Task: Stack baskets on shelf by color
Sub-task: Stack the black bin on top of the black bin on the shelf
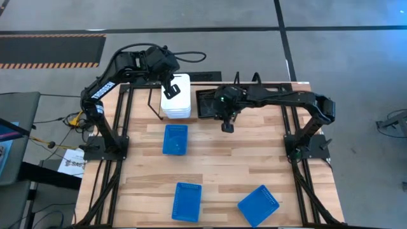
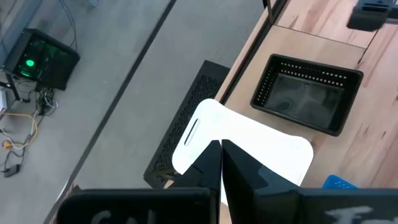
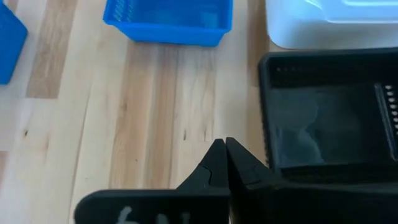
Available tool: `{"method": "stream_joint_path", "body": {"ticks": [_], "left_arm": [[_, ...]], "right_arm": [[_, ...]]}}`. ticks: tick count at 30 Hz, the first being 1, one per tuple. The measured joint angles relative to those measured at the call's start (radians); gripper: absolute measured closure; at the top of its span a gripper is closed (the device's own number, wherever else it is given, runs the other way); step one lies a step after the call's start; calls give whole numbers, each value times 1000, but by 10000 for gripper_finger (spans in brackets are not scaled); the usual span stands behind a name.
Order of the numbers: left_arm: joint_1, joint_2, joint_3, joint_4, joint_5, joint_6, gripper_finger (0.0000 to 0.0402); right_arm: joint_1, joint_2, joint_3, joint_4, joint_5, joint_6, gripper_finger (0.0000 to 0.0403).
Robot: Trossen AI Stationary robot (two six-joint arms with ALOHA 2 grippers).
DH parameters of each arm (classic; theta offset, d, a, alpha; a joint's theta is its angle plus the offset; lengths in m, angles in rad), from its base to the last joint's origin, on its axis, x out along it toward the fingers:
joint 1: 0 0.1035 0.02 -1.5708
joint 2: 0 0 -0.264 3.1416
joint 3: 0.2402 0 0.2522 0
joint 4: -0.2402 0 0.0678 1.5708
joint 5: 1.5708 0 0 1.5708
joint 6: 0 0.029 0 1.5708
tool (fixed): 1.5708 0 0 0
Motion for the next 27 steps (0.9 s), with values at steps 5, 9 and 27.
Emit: {"method": "stream_joint_path", "body": {"ticks": [5, 9, 27], "left_arm": [[0, 0, 0, 0, 13, -5, 401], [0, 0, 0, 0, 15, -18, 401], [0, 1, 0, 0, 16, -65, 401]], "right_arm": [[29, -1, -32, 29, 0, -2, 403], [48, -1, -81, 53, -1, -1, 403], [38, 0, -178, 219, 0, -32, 402]]}}
